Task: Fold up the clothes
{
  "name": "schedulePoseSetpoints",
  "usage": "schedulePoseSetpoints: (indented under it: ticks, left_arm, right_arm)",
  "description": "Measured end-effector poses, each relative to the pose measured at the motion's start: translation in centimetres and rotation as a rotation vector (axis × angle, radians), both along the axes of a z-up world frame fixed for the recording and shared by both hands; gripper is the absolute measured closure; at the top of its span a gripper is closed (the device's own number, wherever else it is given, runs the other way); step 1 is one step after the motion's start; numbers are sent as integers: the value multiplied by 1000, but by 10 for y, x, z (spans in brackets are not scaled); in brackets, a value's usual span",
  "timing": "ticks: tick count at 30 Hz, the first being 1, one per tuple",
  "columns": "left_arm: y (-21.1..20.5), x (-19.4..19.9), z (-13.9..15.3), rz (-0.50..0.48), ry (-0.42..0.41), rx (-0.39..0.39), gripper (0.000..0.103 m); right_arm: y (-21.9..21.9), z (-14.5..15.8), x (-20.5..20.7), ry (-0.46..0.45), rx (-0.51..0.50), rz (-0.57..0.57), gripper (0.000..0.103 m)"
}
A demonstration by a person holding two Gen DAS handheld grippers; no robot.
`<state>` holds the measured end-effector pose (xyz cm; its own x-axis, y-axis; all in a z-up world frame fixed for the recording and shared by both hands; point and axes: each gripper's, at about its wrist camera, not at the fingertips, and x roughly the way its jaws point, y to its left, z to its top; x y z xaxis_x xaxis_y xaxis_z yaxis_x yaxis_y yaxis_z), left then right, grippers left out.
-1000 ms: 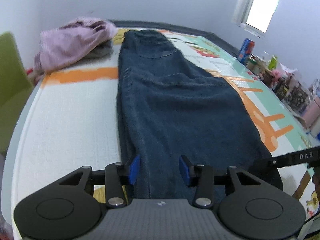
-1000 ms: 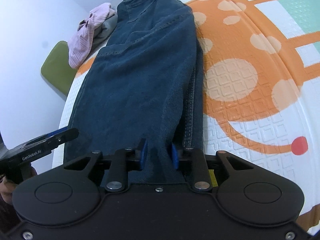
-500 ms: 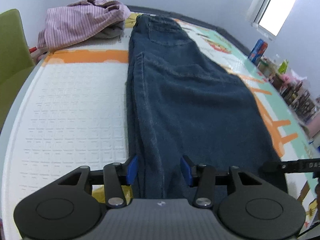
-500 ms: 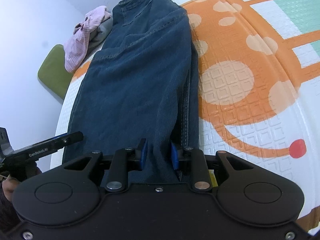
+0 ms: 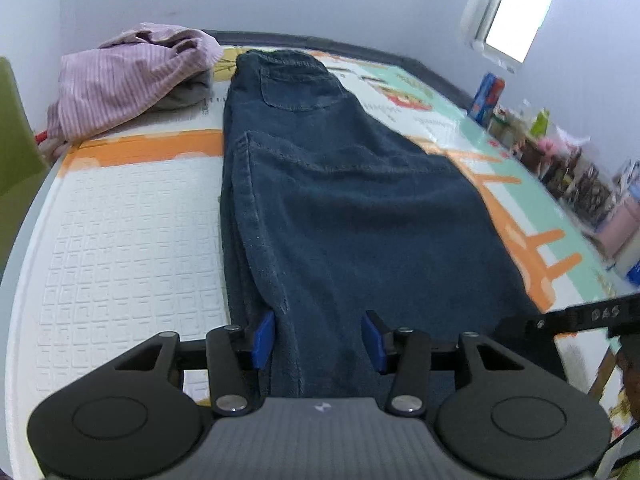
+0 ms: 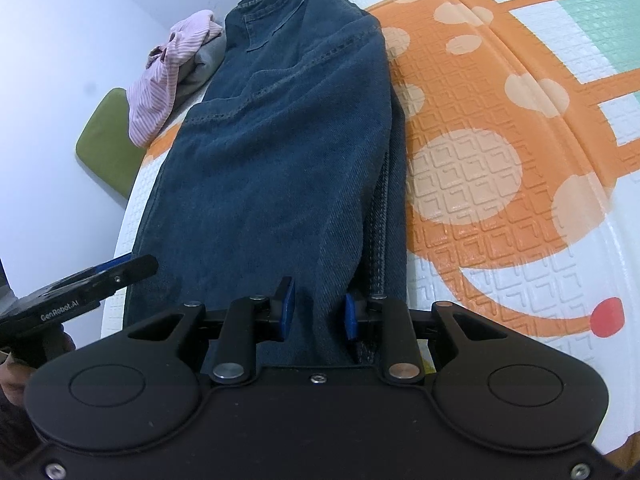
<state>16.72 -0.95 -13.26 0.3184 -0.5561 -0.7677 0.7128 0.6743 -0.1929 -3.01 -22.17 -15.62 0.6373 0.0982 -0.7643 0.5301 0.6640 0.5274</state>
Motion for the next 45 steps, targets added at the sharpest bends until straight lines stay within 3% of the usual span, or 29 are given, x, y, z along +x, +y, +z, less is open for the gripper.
schedulePoseSetpoints:
  ticks: [4,14,17,19,25,35,39,43,45]
  left_arm:
    - [-2,6,-7,23,26,17,53]
    - [4,25,-12,51,159,-43,52]
    - [8,26,-15,52,206,-52,66]
    - [11,27,-17,55,226,-51,79]
    - [24,30,-18,65,292,-61,92]
    - [38,20,-19,60,371,-95,94]
    - [34,11,-19,59,308,-21,92]
    - [33,5,-19,46,277,-7,90]
    - [35,4,-21,43,288,-8,87]
  right_arm:
    - [0,0,0,-1,2,-4,79]
    - [-3,-2,1,-10,10,-16,79]
    - [-1,-2,1,-14,10,-9,80]
    - [0,-2,1,-13,7,0,89]
    - [-2,-4,-6,-23,47,-11,98]
    - [-1,8,-16,-68,89,20,101]
    - [1,6,-18,-42,93,24,100]
    - [2,0,-24,-3,100,16,87]
    - [3,-3,-29,-11,122,27,87]
